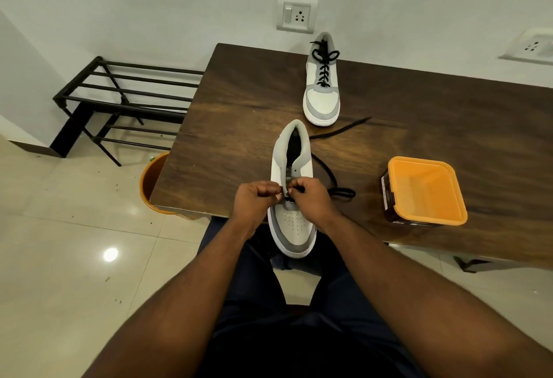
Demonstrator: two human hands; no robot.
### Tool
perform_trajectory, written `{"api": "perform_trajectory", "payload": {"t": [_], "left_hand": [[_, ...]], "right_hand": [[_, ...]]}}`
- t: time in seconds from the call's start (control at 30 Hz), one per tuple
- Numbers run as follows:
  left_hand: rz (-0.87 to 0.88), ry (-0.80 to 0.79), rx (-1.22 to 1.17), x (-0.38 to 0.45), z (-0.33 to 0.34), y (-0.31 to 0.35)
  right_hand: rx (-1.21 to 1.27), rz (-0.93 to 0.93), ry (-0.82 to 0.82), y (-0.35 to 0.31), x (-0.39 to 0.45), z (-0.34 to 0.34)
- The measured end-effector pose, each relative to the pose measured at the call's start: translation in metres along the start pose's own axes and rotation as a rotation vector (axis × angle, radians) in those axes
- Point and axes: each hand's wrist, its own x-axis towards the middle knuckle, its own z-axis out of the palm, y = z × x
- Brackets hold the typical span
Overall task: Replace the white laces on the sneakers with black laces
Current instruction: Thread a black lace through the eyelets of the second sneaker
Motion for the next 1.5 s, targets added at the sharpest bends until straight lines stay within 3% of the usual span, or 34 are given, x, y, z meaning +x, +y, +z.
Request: {"api": "perform_trajectory", "payload": {"t": [0.2, 0.43, 0.57, 0.8, 1.27, 1.5], "left_hand": [[0.007, 0.084, -0.068, -0.003, 0.007, -0.012], [0.009, 0.207, -0.147, -0.006, 0.018, -0.019], [0.013, 0.262, -0.155, -0.007, 0.025, -0.018], [0.070, 0.335, 0.179, -0.005, 0.032, -0.023], [0.138, 0.062, 0.095, 0.002, 0.011, -0.023], [0.121, 0.271, 0.174, 0.001, 0.025, -0.033]], "right_hand": [[0.176, 0.079, -0.167, -0.011, 0.001, -0.014], [-0.111, 0.032, -0.109, -0.012, 0.009, -0.007], [-0.094, 0.026, -0.073, -0.008, 0.007, -0.005], [0.043, 0.106, -0.167, -0.005, 0.003, -0.011], [0.221, 0.035, -0.057, 0.008, 0.001, -0.005], [0.220, 0.059, -0.093, 0.006, -0.001, -0.010]]}}
